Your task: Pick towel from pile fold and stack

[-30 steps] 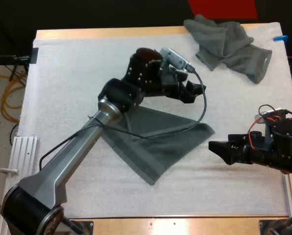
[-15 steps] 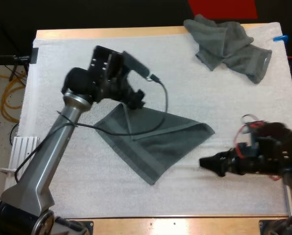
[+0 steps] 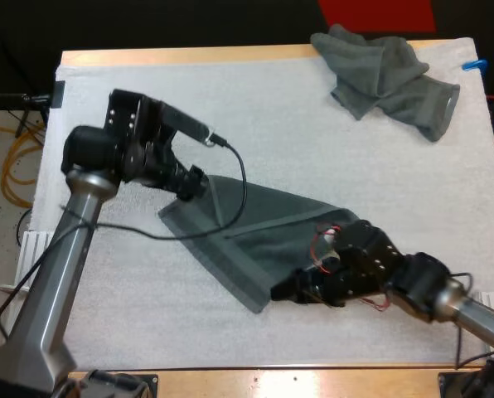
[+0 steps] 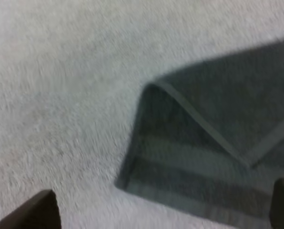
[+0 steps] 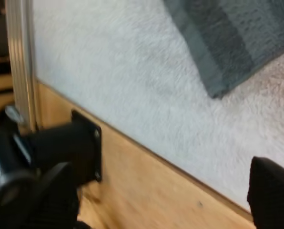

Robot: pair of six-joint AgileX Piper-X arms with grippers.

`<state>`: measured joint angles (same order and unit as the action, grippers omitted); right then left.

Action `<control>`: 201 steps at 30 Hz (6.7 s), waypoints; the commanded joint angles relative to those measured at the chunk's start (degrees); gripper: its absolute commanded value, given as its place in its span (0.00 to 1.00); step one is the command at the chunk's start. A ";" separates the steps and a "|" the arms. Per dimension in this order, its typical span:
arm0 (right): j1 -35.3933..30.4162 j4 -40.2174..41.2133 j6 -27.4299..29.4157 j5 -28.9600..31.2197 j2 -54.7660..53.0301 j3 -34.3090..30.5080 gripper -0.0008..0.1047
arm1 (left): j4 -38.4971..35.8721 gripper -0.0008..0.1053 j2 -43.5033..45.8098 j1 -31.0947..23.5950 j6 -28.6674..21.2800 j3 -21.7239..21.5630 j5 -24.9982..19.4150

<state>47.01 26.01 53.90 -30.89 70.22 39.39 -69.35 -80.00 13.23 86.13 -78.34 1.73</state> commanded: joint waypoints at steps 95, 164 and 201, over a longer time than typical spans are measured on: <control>6.37 20.77 23.44 29.29 8.85 -0.77 0.01 | 22.60 0.47 -3.04 17.70 10.44 35.16 -7.06; 4.49 51.57 27.55 26.42 -10.58 30.80 0.01 | -3.14 0.01 28.59 21.39 28.60 11.55 7.33; -32.25 -24.35 16.91 10.40 27.21 21.02 0.69 | 58.88 0.76 -12.17 0.76 19.95 17.92 13.50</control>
<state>15.00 3.96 71.12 -19.34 98.48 59.70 -11.51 -92.94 14.04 105.96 -60.31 14.99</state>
